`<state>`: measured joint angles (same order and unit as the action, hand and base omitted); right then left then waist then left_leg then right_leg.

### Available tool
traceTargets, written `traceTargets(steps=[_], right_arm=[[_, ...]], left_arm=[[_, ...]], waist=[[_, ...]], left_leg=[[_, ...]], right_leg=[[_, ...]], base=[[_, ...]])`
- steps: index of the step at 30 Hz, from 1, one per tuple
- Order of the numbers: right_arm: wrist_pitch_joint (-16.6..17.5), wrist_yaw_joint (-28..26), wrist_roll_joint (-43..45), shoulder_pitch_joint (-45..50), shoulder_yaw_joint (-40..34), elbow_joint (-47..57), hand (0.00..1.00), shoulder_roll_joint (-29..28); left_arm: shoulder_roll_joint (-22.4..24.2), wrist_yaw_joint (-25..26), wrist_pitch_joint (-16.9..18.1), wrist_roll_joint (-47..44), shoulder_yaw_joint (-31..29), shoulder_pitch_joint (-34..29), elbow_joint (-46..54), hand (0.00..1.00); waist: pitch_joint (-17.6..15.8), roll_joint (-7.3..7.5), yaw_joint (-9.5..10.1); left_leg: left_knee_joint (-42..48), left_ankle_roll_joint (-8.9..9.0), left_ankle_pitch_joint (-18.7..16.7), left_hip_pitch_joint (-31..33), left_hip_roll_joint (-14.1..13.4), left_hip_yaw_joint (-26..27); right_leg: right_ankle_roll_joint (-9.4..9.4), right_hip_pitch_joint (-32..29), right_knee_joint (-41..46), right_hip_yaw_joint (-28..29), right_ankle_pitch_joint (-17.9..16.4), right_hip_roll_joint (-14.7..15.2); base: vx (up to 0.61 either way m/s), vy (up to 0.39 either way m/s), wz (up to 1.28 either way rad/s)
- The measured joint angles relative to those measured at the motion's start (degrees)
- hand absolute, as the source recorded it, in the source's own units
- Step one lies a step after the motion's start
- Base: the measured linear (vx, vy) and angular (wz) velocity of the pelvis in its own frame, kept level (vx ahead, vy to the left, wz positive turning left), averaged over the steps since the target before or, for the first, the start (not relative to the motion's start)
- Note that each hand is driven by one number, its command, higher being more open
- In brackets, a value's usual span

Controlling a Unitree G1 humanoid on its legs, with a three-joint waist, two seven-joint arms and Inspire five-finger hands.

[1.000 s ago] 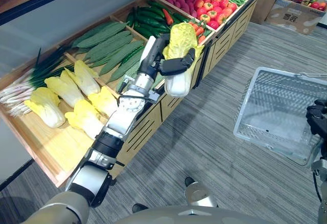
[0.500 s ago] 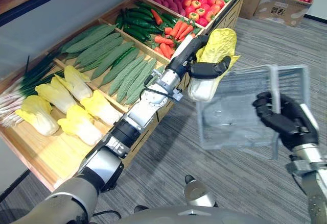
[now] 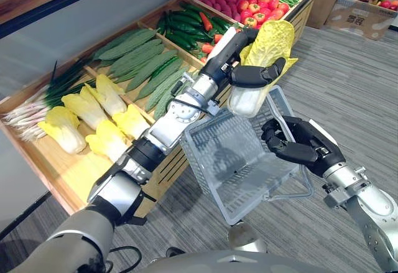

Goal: Pick vegetable in the basket

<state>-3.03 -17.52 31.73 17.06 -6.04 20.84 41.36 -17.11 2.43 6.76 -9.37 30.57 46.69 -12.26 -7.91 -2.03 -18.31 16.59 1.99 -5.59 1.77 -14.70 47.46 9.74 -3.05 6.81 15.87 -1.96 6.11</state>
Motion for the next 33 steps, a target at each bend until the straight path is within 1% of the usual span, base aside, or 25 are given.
traceTargets(steps=[2,3,5,7,9,11,12,14,17,19,22,26,28,30,33], right_arm=[[0.0,-0.6,0.0,-0.4,0.0,0.0,0.0,1.0],[0.0,-0.8,0.0,-0.9,0.0,0.0,0.0,1.1],[0.0,-0.9,0.0,-1.3,0.0,0.0,0.0,1.2],[0.0,-1.0,0.0,-1.6,0.0,0.0,0.0,1.2],[0.0,-1.3,-0.6,-2.2,0.0,-0.1,0.0,1.3],[0.1,-1.5,-1.7,-2.5,-0.1,-0.1,0.0,1.3],[0.1,-1.7,-2.1,-2.4,0.0,-0.2,0.0,1.3],[0.1,-2.0,-2.2,-2.4,0.0,-0.5,0.0,1.3],[0.1,-1.9,-2.3,-2.4,-0.1,-1.1,0.0,1.3],[0.1,-2.0,-2.3,-2.4,-0.1,-1.1,0.0,1.3],[0.1,-2.1,-2.3,-2.4,-0.1,-1.1,0.0,1.3],[0.1,-2.3,-2.3,-2.4,-0.1,-1.1,0.0,1.3],[0.1,-2.5,-2.3,-2.4,-0.1,-1.1,0.0,1.3],[0.1,-2.6,-2.3,-2.4,-0.2,-1.1,0.0,1.3],[0.1,-3.3,-2.3,-3.1,-0.1,-1.1,0.0,2.9]], left_arm=[[-2.2,-0.1,0.5,0.0,0.0,-0.3,2.1,0.0],[-3.5,-0.1,0.7,0.0,-0.4,-1.0,4.3,0.0],[-4.8,-0.5,1.4,0.0,-1.3,-2.6,6.9,0.0],[-7.3,-1.6,2.5,0.1,-1.4,-4.0,9.3,0.0],[-11.2,-3.0,3.4,0.1,-1.4,-5.2,11.6,0.0],[-13.3,-3.7,3.5,0.1,-2.2,-6.5,13.4,0.0],[-14.7,-3.9,3.8,0.1,-2.9,-7.6,14.7,0.0],[-16.0,-4.3,4.6,0.1,-4.4,-9.5,16.4,0.0],[-18.1,-4.6,4.7,0.1,-4.7,-9.5,18.0,0.0],[-19.5,-5.2,4.8,0.1,-4.7,-9.8,19.5,0.0],[-21.2,-6.9,6.0,0.1,-4.9,-11.7,21.4,0.0],[-22.3,-9.0,7.1,-0.2,-4.9,-13.6,22.0,0.0],[-23.2,-10.8,7.1,-1.8,-4.3,-15.5,22.2,0.0],[-24.4,-11.4,7.0,-1.7,-3.3,-15.9,22.2,0.0],[-27.3,-14.0,7.0,-1.7,1.2,-15.9,22.2,0.0]], waist=[[0.0,-0.02,0.88],[0.0,-0.02,1.01],[0.1,-0.13,1.0],[0.1,-0.14,1.07],[0.2,-0.24,1.28],[0.3,-0.4,1.29],[0.4,-0.56,1.44],[0.5,-0.8,1.73],[0.6,-0.86,2.44],[0.6,-0.95,2.61],[0.7,-1.11,2.62],[1.0,-1.43,2.68],[1.2,-1.69,2.75],[1.3,-1.67,2.74],[1.3,-1.68,2.52]], left_leg=[[1.6,-0.05,-1.1,0.0,-0.7,0.3],[2.7,-0.04,-1.7,0.3,-1.2,0.4],[3.8,-0.04,-2.4,0.7,-1.8,0.5],[5.5,0.17,-3.3,0.8,-2.7,0.8],[7.6,0.44,-4.6,0.8,-4.2,1.6],[8.5,0.4,-5.0,0.8,-4.8,2.0],[8.8,0.78,-5.4,0.8,-5.0,2.3],[9.2,0.81,-5.6,0.8,-5.3,2.6],[9.4,0.83,-5.8,0.8,-5.5,2.5],[9.4,0.82,-5.8,0.9,-5.5,2.3],[9.3,0.82,-5.8,1.1,-5.4,1.4],[9.2,0.77,-5.8,1.5,-5.0,0.5],[9.2,0.71,-5.8,1.7,-4.9,0.3],[9.2,0.71,-5.8,1.7,-4.9,0.3],[9.3,0.69,-5.9,1.7,-5.0,0.3]], right_leg=[[0.02,0.1,0.0,0.4,0.0,-0.1],[0.03,0.2,0.0,0.4,0.0,-0.1],[0.03,0.0,0.0,0.6,0.0,-0.3],[-0.03,0.0,-0.1,1.0,0.1,-0.7],[-0.16,0.0,-0.2,2.1,0.3,-1.4],[-0.16,0.0,-0.3,2.6,0.4,-1.6],[-0.18,-0.1,-0.5,3.0,0.5,-1.7],[-0.21,0.0,-1.0,3.3,0.8,-1.8],[-0.23,0.2,-1.0,3.2,0.8,-1.9],[-0.23,0.3,-1.0,3.0,0.8,-1.9],[-0.24,0.8,-1.2,2.2,0.8,-1.7],[-0.25,1.2,-1.7,1.4,0.8,-1.3],[-0.25,1.2,-1.8,1.1,0.8,-1.2],[-0.25,1.2,-1.8,1.1,0.8,-1.2],[-0.33,1.2,-1.9,1.2,0.9,-1.2]], base=[[-0.03,0.023,-0.11],[-0.02,0.027,-0.07],[0.0,0.024,-0.07],[0.01,0.029,-0.15],[0.02,0.038,-0.24],[0.02,0.025,-0.17],[0.02,0.032,-0.16],[0.02,0.037,-0.1],[0.0,0.01,-0.01],[0.01,0.027,0.06],[0.0,0.034,0.13],[-0.01,0.047,0.13],[0.0,0.066,0.06],[0.0,0.038,0.0],[0.01,0.052,-0.02]])
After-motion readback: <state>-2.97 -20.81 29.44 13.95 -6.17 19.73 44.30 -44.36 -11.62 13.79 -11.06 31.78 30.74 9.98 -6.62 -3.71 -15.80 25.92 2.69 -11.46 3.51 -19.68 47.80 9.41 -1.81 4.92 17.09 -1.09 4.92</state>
